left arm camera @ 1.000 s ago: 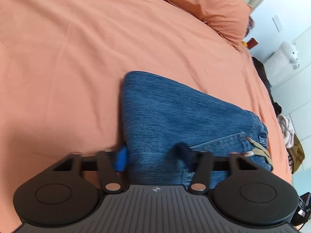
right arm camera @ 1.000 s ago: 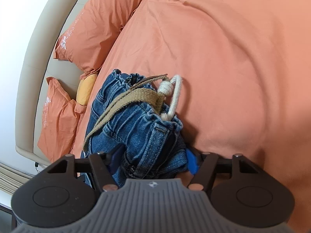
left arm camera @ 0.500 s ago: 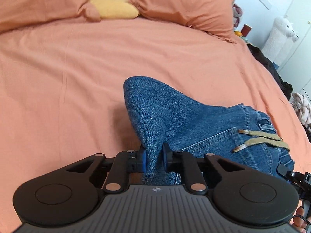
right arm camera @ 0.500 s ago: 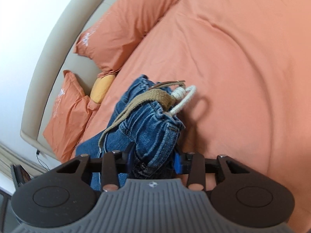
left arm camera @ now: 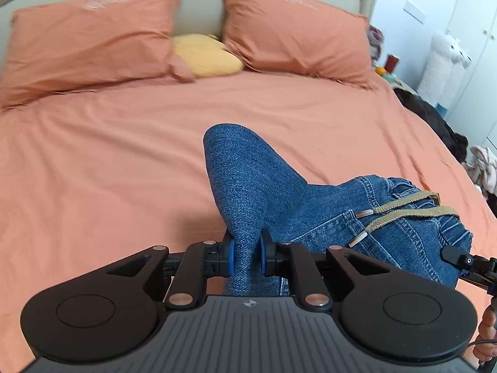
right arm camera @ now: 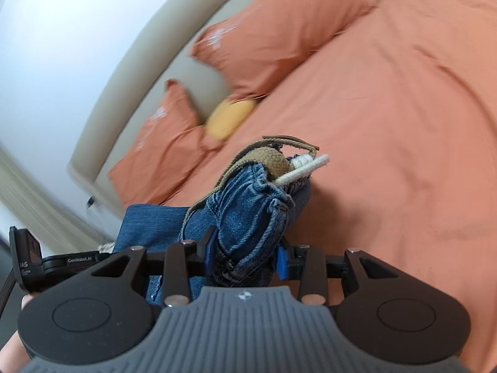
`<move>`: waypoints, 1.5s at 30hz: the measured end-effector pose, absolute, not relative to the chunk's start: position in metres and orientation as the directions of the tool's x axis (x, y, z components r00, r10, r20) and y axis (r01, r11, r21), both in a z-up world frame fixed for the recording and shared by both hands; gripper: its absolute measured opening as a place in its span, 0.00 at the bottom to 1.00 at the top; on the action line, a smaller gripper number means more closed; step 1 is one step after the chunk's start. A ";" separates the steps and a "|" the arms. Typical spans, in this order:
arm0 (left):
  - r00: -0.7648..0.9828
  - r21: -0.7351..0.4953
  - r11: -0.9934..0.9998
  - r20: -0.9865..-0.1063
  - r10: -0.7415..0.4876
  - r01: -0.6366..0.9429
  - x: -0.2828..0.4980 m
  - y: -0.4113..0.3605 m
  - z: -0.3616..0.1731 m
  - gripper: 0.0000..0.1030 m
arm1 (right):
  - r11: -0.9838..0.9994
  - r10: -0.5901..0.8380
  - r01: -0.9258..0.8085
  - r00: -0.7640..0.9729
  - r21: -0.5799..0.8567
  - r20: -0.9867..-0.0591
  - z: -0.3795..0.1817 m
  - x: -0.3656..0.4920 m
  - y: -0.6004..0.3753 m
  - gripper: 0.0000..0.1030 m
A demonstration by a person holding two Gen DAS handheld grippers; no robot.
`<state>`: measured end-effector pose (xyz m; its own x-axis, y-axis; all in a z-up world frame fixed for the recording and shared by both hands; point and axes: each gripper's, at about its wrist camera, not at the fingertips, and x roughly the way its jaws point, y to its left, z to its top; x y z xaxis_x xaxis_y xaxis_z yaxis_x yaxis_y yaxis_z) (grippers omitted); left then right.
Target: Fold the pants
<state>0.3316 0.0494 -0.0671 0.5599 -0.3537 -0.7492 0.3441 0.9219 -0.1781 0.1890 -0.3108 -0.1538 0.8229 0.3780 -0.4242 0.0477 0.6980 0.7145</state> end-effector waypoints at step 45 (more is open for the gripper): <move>0.566 0.022 1.000 -0.824 0.018 0.000 0.307 0.376 -0.088 0.47 | 0.856 0.491 -0.106 0.475 0.507 -0.730 -0.186 0.259 0.039 0.59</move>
